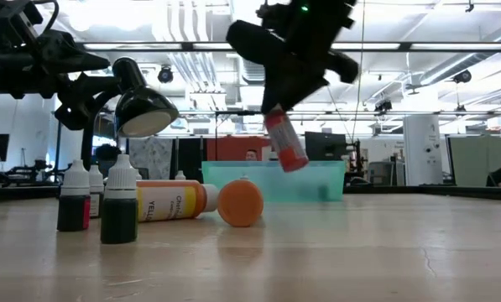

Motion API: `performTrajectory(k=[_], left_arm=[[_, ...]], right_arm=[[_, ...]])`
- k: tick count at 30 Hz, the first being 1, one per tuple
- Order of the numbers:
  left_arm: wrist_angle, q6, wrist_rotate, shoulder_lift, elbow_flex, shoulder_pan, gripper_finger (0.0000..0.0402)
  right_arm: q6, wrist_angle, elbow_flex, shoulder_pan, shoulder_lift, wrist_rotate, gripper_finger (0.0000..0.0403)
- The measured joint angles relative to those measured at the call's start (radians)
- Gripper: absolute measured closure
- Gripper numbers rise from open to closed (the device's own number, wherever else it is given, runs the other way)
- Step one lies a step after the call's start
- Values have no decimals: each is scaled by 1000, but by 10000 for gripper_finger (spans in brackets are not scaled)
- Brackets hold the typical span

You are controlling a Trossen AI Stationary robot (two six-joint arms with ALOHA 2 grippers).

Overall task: Pick & Place food coloring
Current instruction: Put the big orange food coloring bottle into the bin

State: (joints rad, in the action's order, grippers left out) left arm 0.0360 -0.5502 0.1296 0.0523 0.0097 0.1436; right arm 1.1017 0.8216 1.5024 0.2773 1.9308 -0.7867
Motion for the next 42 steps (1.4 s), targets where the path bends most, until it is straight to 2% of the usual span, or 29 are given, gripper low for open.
performTrajectory(k=[6,8,12,18,23,37,42], left_arm=[[0,0,0,0,0,0,296],[0,0,0,0,0,0,296],[0,0,0,0,0,0,296],[0,0,0,0,0,0,296],[0,0,0,0,0,0,296],[0,0,0,0,0,-1,296],[0,0,0,0,0,-1,296]], right_arm=[[386,5,-105,57,0,-224,310],[428,3,-132,64,0,-258,307],[437,-16,-186,65,0,-263,301],[494,-137,-270,60,0,-264,299],[491,-161,-289,61,0,-265,298],[327,-180,-293,61,1,-276,296],[273,-203,-293,60,1,-231,283]])
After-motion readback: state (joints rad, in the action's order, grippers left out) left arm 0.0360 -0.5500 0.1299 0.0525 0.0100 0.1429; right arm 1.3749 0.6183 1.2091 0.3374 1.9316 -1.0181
